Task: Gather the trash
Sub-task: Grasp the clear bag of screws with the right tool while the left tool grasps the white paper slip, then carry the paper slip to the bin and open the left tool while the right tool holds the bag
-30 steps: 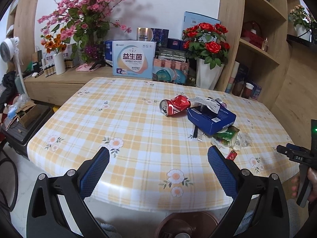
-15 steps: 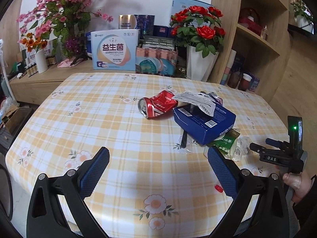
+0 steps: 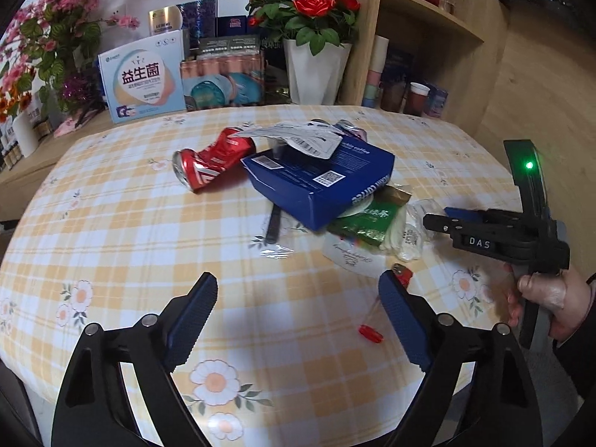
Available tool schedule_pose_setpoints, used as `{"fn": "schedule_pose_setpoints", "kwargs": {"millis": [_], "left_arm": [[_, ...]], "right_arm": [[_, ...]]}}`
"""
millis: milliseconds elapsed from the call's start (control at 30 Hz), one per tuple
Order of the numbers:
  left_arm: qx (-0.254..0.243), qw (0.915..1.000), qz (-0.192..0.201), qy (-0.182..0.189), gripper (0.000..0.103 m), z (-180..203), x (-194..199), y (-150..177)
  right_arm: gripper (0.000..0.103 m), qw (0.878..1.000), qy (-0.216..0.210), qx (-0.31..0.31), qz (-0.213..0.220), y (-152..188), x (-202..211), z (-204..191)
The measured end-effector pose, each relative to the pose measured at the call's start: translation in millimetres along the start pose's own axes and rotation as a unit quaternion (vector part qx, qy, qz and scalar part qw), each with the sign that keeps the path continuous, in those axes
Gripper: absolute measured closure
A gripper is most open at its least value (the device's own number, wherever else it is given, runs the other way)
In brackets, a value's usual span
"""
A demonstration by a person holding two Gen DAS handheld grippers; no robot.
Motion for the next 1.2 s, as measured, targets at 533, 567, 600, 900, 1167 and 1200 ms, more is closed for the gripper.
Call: {"fn": "schedule_pose_setpoints", "kwargs": {"millis": [533,567,600,900,1167,1200], "left_arm": [[0.034,0.9972,-0.034,0.056,0.040,16.2,-19.2,-25.1],[0.055,0.9958,-0.038,0.062,0.041,12.4,-22.0,-35.7],[0.069,0.9946,-0.040,0.066,0.042,9.9,-23.4,-41.9],[0.205,0.9732,-0.035,0.097,0.050,-30.4,-63.1,-108.0],[0.292,0.9475,-0.060,0.117,0.072,-50.9,-102.8,-119.5],[0.300,0.9446,-0.061,0.118,0.077,-53.2,-106.6,-120.1]], "right_arm": [[0.073,0.999,-0.020,-0.022,0.035,17.3,30.2,6.9],[0.073,0.999,-0.022,-0.025,0.034,17.7,29.6,8.8],[0.073,0.999,-0.022,-0.029,0.034,18.2,29.1,10.7],[0.073,0.998,-0.028,-0.034,0.038,19.5,27.5,12.0],[0.073,0.998,-0.033,-0.037,0.031,22.2,25.1,12.1],[0.073,0.998,-0.033,-0.039,0.031,23.1,25.5,12.4]]}}
Point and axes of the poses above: each gripper's, at about its wrist camera, not at the fingertips, and x roughly against the way its jaws point, z to its right, y to its underside, the point moved 1 cm from there along -x, roughly the way its jaws point, and after that the axes turned 13 degrees about x, right-handed, at the moved point
